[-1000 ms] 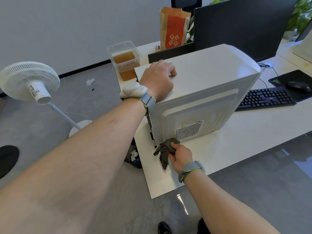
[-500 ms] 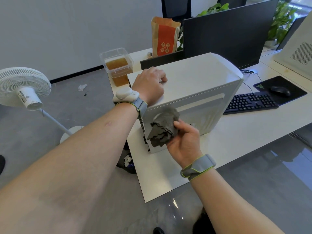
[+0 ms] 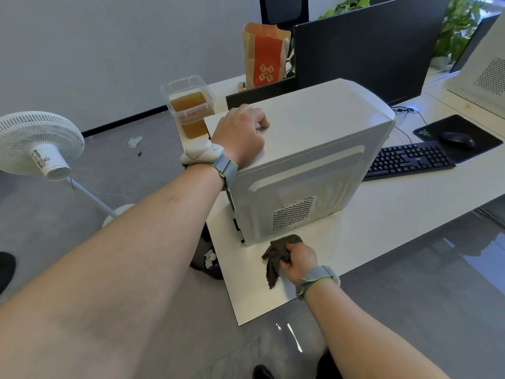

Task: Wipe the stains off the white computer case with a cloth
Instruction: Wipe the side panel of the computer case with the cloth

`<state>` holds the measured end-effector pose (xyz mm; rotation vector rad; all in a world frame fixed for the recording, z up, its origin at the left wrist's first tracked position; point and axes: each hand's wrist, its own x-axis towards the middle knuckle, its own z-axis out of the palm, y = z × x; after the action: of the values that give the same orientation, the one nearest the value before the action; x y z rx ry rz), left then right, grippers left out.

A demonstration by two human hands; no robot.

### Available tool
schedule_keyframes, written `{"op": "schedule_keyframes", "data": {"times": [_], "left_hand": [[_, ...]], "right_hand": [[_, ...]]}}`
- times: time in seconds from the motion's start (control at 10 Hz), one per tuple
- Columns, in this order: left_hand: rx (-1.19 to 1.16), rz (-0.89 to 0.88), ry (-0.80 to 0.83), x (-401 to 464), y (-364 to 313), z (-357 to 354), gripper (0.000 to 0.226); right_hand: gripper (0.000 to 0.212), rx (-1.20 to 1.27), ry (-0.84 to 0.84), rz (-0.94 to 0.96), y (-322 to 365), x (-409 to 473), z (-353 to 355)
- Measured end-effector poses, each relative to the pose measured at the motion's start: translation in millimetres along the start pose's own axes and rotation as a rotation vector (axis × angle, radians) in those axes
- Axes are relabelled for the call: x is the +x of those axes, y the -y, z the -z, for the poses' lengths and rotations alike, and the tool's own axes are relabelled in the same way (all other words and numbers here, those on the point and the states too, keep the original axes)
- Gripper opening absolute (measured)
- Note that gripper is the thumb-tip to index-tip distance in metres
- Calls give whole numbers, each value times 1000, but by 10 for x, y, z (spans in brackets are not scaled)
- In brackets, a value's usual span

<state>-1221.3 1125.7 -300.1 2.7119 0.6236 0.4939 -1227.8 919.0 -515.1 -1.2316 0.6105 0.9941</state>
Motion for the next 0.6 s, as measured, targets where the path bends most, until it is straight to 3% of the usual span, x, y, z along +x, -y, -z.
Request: {"op": "schedule_keyframes", "data": {"times": [0.2, 0.4, 0.5, 0.6], "left_hand": [[-3, -4, -9, 10, 22, -15, 35], [-17, -10, 3, 20, 36, -12, 37], [-24, -11, 14, 26, 61, -6, 37], [-19, -14, 12, 24, 52, -7, 38]], "right_hand": [[50, -21, 28, 26, -140, 245, -319], [36, -120, 141, -176, -693, 511, -651], [37, -129, 153, -160, -585, 472, -597], [45, -153, 63, -43, -200, 498, -342]]}}
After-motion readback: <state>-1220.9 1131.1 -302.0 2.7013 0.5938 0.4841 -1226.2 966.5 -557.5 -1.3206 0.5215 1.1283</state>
